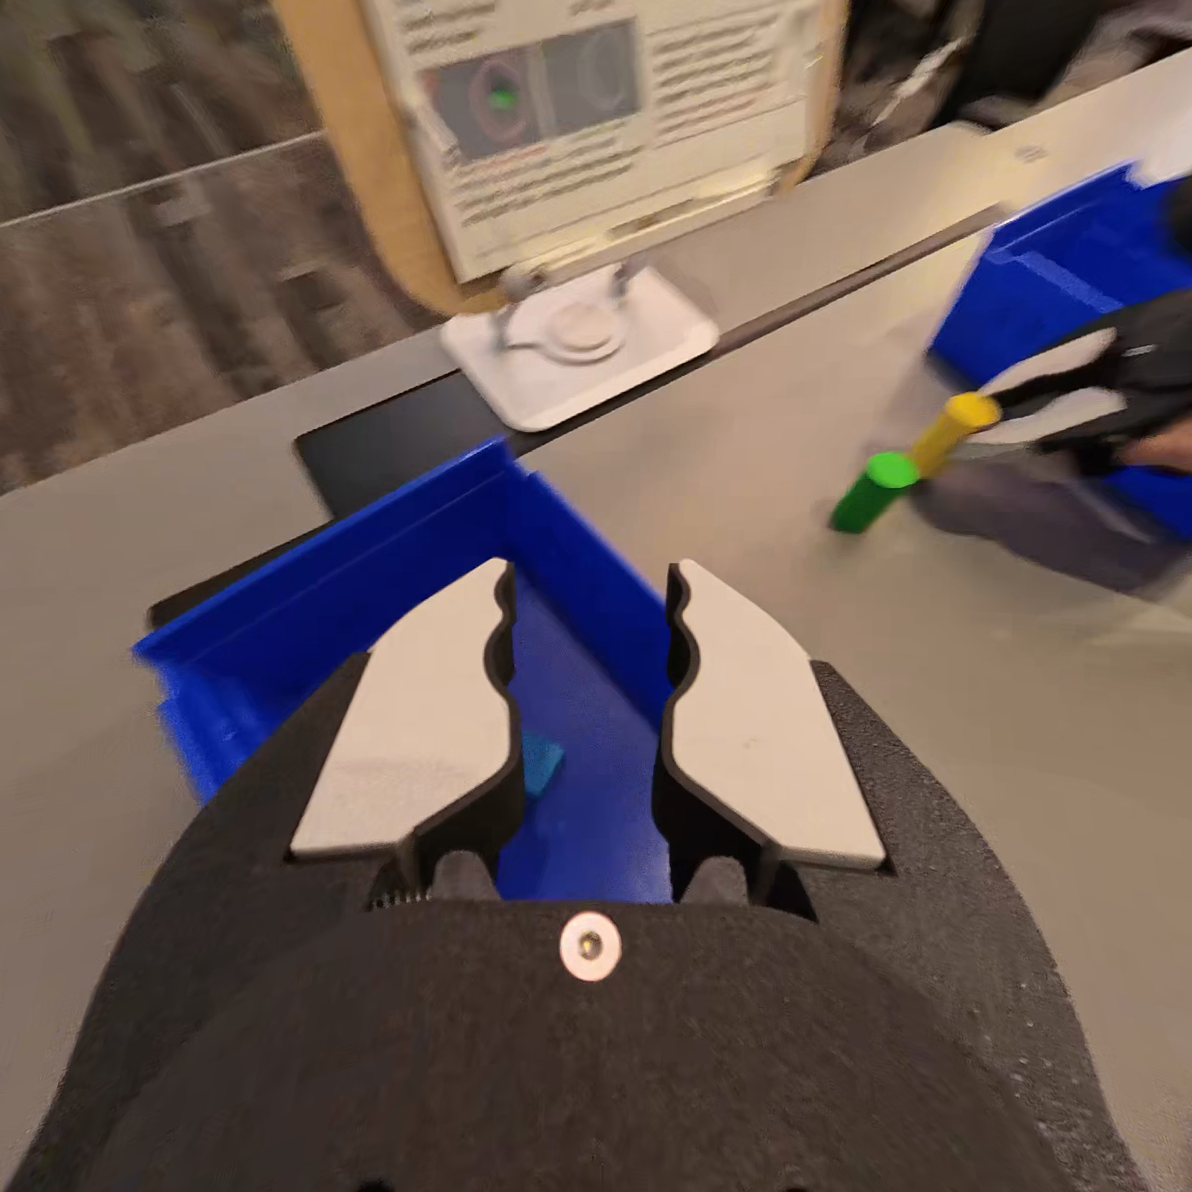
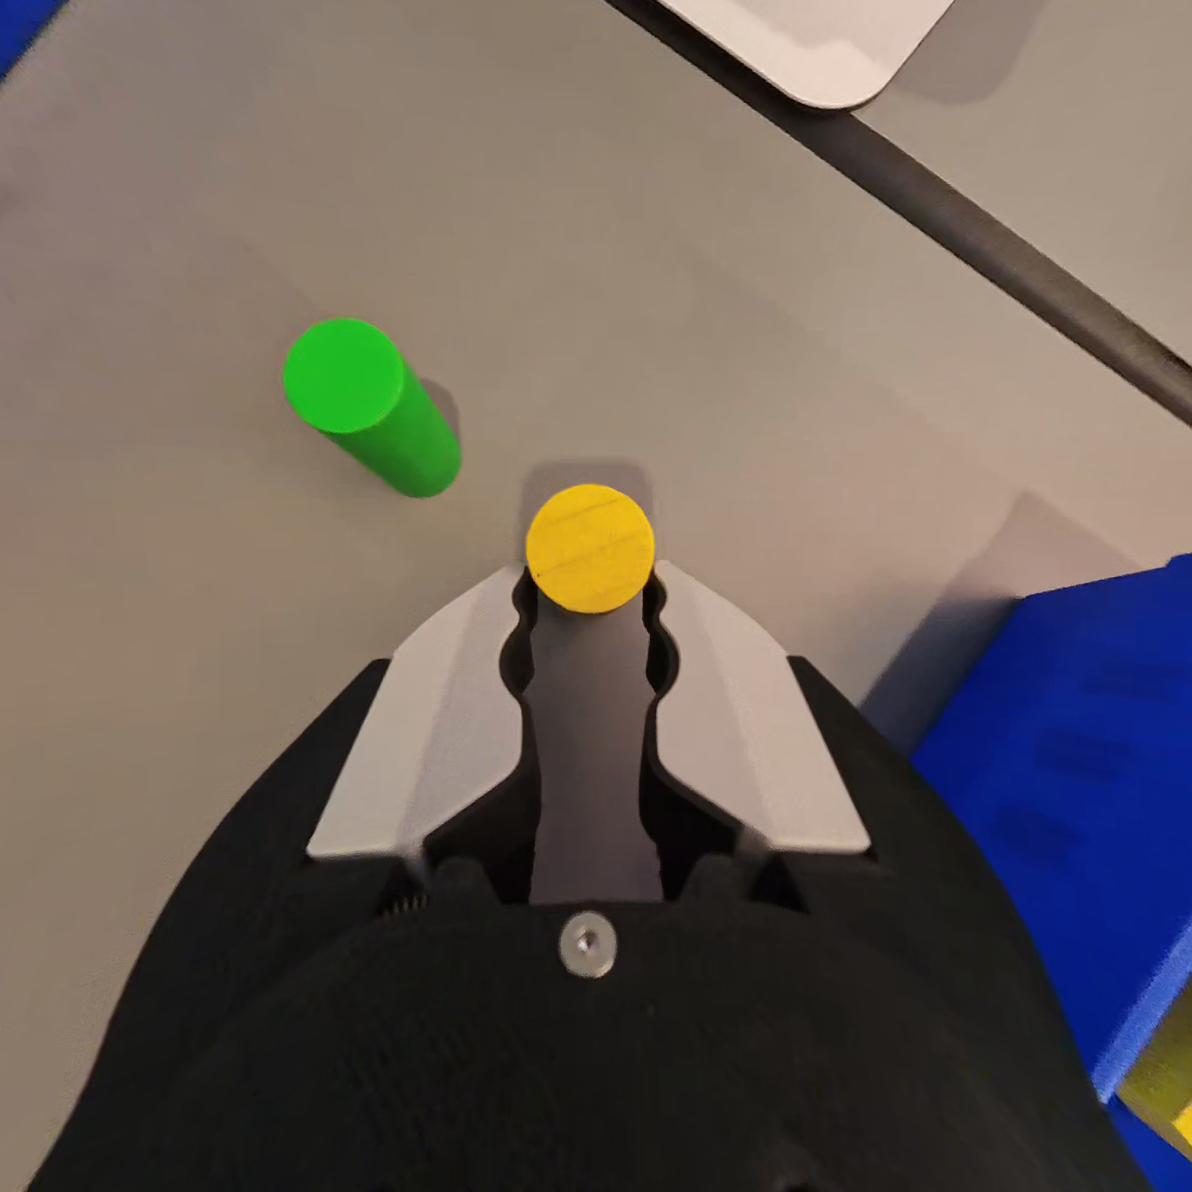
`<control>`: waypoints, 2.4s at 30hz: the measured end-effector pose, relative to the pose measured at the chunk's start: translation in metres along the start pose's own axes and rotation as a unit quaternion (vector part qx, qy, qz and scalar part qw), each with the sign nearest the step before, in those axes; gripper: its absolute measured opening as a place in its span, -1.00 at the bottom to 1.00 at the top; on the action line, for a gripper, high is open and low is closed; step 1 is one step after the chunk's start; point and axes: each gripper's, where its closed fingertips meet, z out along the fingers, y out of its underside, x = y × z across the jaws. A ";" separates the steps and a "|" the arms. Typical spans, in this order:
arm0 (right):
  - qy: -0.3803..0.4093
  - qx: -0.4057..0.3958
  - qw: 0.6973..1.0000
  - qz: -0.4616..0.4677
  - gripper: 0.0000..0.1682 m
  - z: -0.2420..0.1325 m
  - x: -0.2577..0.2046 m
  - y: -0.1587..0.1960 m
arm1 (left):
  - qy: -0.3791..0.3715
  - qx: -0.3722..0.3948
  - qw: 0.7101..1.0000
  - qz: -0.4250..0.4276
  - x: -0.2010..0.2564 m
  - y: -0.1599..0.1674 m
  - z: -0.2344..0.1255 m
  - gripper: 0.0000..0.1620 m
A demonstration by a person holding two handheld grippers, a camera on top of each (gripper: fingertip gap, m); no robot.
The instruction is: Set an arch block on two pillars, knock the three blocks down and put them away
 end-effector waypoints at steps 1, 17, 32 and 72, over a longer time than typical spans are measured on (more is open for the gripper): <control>0.003 -0.002 1.000 -0.005 -0.62 0.000 -0.001 0.000 | -0.019 -0.020 1.000 -0.004 -0.011 0.009 0.001 -0.45; 0.036 -0.027 0.999 -0.029 -0.42 -0.004 -0.001 0.001 | -0.128 -0.329 0.929 -0.115 -0.055 0.142 0.058 -0.15; 0.054 0.014 0.996 -0.070 -0.36 -0.031 -0.006 -0.021 | -0.144 -0.427 0.879 -0.153 -0.060 0.186 0.050 -0.24; -0.312 0.148 0.883 -0.318 -0.32 -0.105 -0.197 -0.031 | 0.202 -0.266 0.890 0.310 0.230 0.088 0.032 -0.59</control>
